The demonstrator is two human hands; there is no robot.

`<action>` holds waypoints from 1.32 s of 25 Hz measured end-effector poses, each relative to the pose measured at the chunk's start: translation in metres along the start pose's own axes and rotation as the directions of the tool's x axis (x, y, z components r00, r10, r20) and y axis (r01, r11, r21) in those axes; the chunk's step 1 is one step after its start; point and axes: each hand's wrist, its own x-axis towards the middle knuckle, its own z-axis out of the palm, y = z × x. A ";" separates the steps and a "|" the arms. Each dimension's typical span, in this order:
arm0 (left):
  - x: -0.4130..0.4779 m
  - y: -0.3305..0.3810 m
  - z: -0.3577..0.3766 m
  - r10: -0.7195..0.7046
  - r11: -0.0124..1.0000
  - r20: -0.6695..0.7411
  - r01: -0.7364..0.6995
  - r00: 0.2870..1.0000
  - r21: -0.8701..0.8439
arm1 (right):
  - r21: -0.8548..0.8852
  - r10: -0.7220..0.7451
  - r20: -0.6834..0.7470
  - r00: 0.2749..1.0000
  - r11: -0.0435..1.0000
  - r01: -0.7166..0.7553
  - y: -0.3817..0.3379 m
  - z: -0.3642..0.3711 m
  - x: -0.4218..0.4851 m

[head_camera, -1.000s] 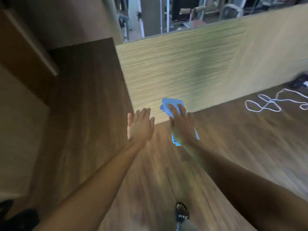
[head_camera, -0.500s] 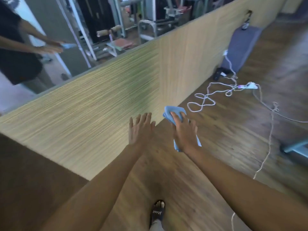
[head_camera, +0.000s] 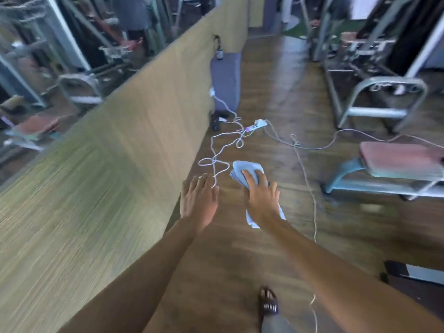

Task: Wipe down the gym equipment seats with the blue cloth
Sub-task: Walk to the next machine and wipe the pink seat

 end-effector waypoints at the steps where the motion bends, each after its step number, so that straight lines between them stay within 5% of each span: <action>1: 0.036 0.018 0.014 0.034 0.999 0.006 -0.034 0.999 0.006 | 0.001 0.020 -0.011 1.000 1.000 -0.020 0.019 -0.003 0.030; 11: 0.324 0.221 0.102 0.275 0.961 0.133 -0.273 0.952 -0.039 | -0.017 0.284 -0.065 0.957 0.958 -0.285 0.196 -0.065 0.290; 18: 0.481 0.358 0.179 0.562 0.824 0.085 -0.549 0.823 -0.136 | -0.036 0.497 -0.162 0.852 0.860 -0.509 0.317 -0.091 0.424; 26: 0.609 0.562 0.253 0.846 0.533 0.153 -0.821 0.511 -0.206 | 0.120 0.793 -0.244 0.558 0.596 -0.794 0.476 -0.136 0.510; 33: 0.652 0.726 0.342 0.931 0.355 0.202 -0.887 0.305 -0.297 | 0.244 0.908 -0.275 0.315 0.383 -0.891 0.628 -0.155 0.546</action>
